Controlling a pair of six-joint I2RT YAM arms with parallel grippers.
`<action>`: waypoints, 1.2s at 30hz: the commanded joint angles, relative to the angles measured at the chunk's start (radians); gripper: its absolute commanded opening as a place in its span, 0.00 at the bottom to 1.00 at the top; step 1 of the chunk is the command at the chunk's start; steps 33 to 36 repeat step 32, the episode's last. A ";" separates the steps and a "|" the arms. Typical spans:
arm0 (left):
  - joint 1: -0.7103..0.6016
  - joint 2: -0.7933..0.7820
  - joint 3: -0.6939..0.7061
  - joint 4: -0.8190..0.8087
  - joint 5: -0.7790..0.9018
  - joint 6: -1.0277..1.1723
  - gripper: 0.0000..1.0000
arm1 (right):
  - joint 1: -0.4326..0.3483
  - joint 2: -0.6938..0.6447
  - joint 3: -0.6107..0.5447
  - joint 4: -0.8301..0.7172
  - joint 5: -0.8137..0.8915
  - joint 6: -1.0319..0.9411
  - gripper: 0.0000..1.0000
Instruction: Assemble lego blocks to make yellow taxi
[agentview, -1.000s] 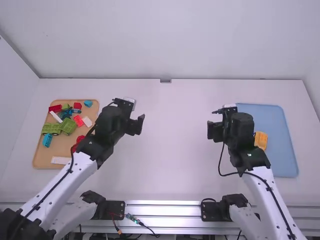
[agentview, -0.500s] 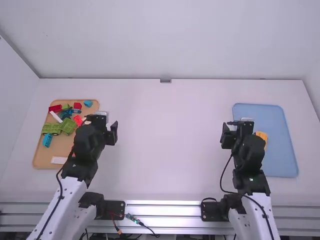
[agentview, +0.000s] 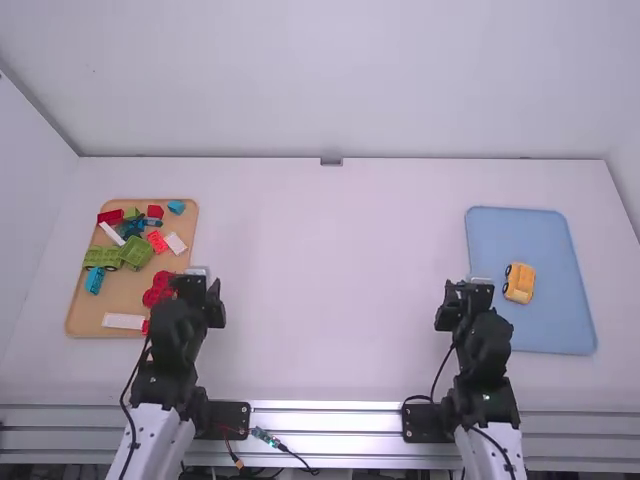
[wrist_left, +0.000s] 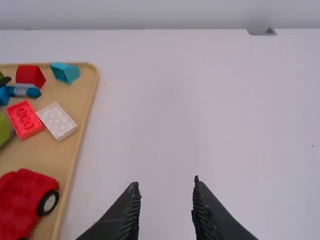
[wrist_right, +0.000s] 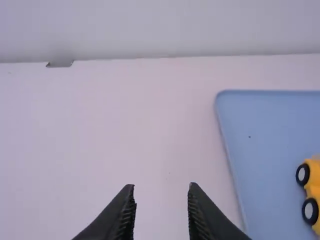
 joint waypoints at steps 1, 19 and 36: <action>0.002 -0.051 -0.050 0.002 0.008 0.007 0.20 | 0.003 -0.048 -0.042 0.003 -0.002 0.005 0.21; 0.002 -0.304 -0.089 0.002 0.008 0.007 0.00 | 0.003 -0.269 -0.042 0.003 -0.002 0.005 0.00; 0.002 -0.401 -0.089 0.002 0.008 0.007 0.00 | 0.003 -0.277 -0.042 0.003 -0.002 0.005 0.00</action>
